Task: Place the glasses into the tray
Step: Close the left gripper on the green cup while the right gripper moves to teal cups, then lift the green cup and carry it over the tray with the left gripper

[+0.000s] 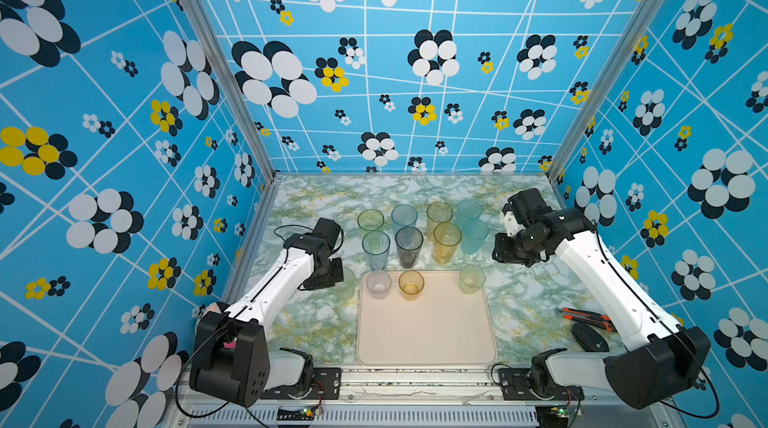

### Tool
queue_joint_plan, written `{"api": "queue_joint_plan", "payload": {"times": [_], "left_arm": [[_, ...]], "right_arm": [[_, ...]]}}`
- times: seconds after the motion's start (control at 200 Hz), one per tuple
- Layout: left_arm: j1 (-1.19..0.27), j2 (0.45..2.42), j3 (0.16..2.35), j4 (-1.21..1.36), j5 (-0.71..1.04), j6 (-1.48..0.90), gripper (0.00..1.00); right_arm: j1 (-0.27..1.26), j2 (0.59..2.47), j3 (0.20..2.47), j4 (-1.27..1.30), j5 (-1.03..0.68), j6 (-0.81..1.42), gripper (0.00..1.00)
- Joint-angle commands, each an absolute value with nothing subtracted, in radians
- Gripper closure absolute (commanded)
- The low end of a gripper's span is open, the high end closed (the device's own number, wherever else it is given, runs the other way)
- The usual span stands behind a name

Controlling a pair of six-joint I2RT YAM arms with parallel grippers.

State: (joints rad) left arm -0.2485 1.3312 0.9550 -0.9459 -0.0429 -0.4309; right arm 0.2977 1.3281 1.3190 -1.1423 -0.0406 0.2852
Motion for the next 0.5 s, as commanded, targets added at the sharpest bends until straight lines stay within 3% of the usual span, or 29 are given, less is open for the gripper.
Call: {"api": "queue_joint_plan", "payload": {"times": [0.0,0.305,0.495], "left_arm": [[-0.245,1.293,1.025,-1.022,-0.076,-0.397,1.0],[-0.348,1.247,1.371,-1.264,-0.092,-0.378,1.0],[-0.625,1.372,1.627,-1.339,-0.124,-0.392,1.0]], "right_arm": [[0.29,1.3,1.319,-1.16,-0.051,0.302,0.61],[0.263,1.299,1.333,-1.17,-0.024,0.304,0.62],[0.211,1.318,1.326,-1.148,-0.055,0.314,0.62]]}}
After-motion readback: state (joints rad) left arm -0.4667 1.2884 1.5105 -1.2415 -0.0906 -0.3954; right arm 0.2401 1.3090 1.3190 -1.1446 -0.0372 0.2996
